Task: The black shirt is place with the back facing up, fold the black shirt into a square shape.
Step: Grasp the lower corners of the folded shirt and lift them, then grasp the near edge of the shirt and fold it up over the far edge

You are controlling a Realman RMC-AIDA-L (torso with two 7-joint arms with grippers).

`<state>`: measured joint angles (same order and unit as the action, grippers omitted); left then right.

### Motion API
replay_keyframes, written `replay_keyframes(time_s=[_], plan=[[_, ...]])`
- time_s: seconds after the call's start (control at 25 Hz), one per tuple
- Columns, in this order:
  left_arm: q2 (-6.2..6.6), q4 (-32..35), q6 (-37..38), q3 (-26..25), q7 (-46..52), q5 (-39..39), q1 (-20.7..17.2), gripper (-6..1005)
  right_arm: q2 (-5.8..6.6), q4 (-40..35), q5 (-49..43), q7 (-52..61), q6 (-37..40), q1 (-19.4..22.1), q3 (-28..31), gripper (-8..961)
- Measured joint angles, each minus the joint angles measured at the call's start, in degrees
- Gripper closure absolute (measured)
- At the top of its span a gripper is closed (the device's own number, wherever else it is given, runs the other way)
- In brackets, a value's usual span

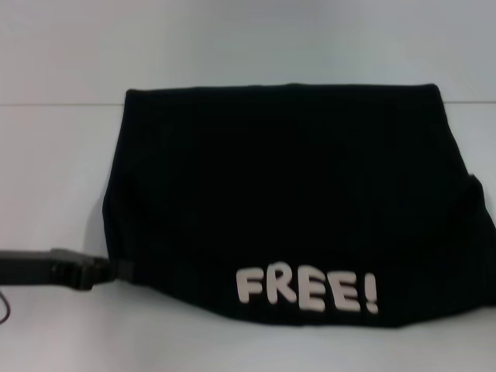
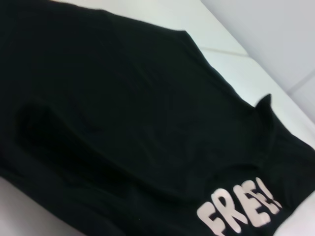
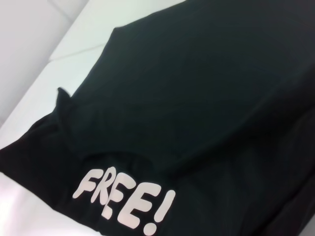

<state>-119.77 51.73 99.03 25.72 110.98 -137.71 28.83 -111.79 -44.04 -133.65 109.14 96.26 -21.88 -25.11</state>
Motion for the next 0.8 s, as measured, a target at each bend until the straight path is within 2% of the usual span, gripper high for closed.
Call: replay_keyframes(time_s=[0.24, 0.36, 0.48, 0.8], plan=[[0.95, 0.0, 9.1, -4.1, -1.6, -4.0, -0.8, 993, 0.45, -1.1, -0.2, -5.8, 5.2, 5.3, 3.1, 922], [1.03, 0.0, 10.6, -4.6, -2.1, -4.5, -0.9, 993, 0.94, -0.9, -0.2, -8.1, 7.3, 6.9, 4.6, 923], [1.02, -0.2, 16.5, -5.8, -3.5, -7.0, -1.8, 993, 1.16, -0.8, -1.0, -9.1, 9.1, 8.2, 5.0, 923], [0.64, -0.5, 19.0, -5.8, -3.1, -8.3, -2.3, 993, 0.28, -0.8, -6.1, -8.8, 11.1, 8.6, 5.9, 923]])
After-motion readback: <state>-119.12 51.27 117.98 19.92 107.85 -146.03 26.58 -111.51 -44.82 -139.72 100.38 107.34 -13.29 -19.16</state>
